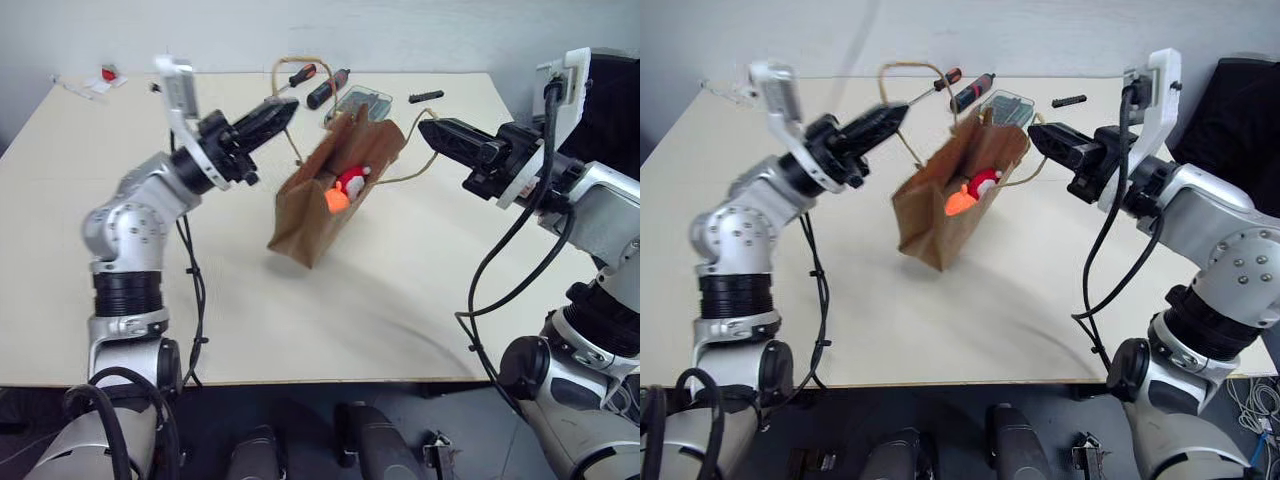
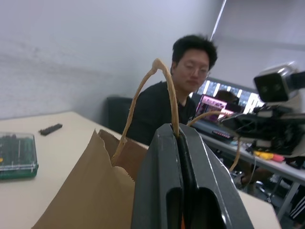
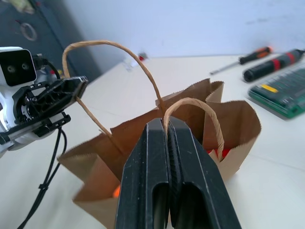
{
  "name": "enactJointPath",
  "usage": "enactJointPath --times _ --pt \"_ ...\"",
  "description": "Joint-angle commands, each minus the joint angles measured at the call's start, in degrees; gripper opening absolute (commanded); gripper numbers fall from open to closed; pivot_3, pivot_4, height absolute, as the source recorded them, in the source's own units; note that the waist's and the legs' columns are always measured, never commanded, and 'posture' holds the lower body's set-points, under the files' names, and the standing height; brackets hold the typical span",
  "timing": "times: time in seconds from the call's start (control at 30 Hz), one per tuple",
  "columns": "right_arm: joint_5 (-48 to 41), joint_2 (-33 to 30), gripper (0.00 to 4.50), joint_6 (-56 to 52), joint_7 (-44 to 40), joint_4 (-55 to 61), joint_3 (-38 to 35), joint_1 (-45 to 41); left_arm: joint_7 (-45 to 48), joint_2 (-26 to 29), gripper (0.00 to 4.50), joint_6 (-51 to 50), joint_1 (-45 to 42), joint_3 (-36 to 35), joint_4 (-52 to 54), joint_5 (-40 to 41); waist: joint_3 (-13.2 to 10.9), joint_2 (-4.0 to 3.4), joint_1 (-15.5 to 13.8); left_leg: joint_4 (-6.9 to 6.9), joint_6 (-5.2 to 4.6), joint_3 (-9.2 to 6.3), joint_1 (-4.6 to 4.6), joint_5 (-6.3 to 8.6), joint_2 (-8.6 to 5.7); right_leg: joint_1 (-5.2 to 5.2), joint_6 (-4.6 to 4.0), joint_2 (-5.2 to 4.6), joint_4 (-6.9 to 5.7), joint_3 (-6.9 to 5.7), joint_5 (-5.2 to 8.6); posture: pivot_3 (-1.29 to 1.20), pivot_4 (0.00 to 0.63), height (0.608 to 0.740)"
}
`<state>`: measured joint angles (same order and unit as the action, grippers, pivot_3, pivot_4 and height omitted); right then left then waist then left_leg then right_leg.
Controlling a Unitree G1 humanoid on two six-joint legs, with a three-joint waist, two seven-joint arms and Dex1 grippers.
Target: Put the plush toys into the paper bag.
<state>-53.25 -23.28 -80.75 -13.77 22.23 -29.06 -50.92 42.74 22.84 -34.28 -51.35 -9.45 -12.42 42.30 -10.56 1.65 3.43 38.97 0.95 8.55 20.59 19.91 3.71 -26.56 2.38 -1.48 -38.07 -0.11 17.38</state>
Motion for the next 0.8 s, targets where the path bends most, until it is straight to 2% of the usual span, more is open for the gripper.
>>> enactJointPath --times 0.03,0.17,0.23,0.27,0.37,0.5,0.67,0.7,0.8 --pt "0.51 0.05 0.02 3.97 1.38 2.12 2.01 0.72 1.57 -0.09 0.00 2.73 -1.22 0.18 -1.22 -2.26 0.00 0.00 0.02 0.00 0.00 0.00 0.01 0.00 0.02 -0.02 0.00 0.02 -0.01 -0.01 0.00 0.00 0.150 0.740" --pt "1.44 0.87 0.02 10.01 0.85 4.17 4.56 4.45 2.05 0.76 0.00 1.66 -0.14 -0.13 -0.87 -2.86 0.00 0.00 -0.23 -0.02 0.01 0.00 0.03 0.00 0.03 -0.02 0.00 -0.01 0.05 -0.01 0.00 0.00 0.150 0.740" --pt "2.04 1.32 0.00 13.33 0.51 5.23 5.49 6.99 2.08 1.91 0.42 0.14 0.91 -1.01 0.36 -2.09 0.00 0.00 -0.26 0.00 0.00 -0.01 0.04 0.00 0.02 -0.01 0.01 -0.02 0.06 -0.02 -0.01 0.00 0.150 0.740" --pt "1.71 1.44 0.19 14.17 0.39 5.57 5.64 8.11 2.12 2.67 0.62 -0.37 1.51 -1.57 1.36 -1.71 0.00 0.00 -0.20 -0.01 0.00 -0.01 0.04 0.00 0.02 -0.01 0.02 -0.03 0.05 -0.02 -0.01 0.00 0.150 0.740" --pt "-2.52 -0.04 0.92 14.75 -1.22 8.06 4.40 11.51 2.27 5.87 1.48 -2.67 4.00 -3.88 5.83 -0.07 0.00 0.00 -0.14 -0.01 0.00 -0.01 0.03 0.00 0.04 -0.01 0.02 -0.02 0.03 -0.02 -0.01 0.00 0.150 0.740" --pt "-9.53 -5.33 2.33 14.34 -2.52 10.59 0.05 15.74 3.00 10.85 2.75 -7.49 10.16 -6.95 14.96 3.59 -0.01 -0.01 -0.29 -0.03 0.00 -0.05 0.04 0.00 0.05 -0.01 0.02 -0.03 0.06 -0.04 -0.01 0.00 0.150 0.740" --pt "-14.63 -12.61 4.16 14.42 -4.91 10.81 -2.03 22.09 4.31 13.94 4.42 -6.93 19.35 -4.26 22.76 1.38 0.00 0.00 -0.53 0.00 -0.03 -0.09 -0.05 0.01 0.02 0.16 0.02 -0.07 0.10 -0.04 -0.01 0.00 0.150 0.740" --pt "-13.89 -13.86 4.46 14.73 -5.80 10.74 -1.37 23.95 4.29 13.76 4.50 -5.90 20.76 -2.76 23.52 -0.06 0.00 0.00 -0.73 0.00 -0.05 -0.13 -0.06 0.00 0.00 0.20 0.03 -0.06 0.10 -0.04 -0.02 0.00 0.150 0.740" --pt "-4.54 -16.74 4.46 19.66 -8.40 10.07 6.67 28.79 4.44 12.03 4.50 -0.87 22.86 2.54 23.51 -5.41 0.00 0.01 -1.13 0.01 -0.08 -0.13 -0.12 -0.01 -0.05 0.30 0.09 -0.04 0.17 0.03 -0.05 0.00 0.150 0.740"
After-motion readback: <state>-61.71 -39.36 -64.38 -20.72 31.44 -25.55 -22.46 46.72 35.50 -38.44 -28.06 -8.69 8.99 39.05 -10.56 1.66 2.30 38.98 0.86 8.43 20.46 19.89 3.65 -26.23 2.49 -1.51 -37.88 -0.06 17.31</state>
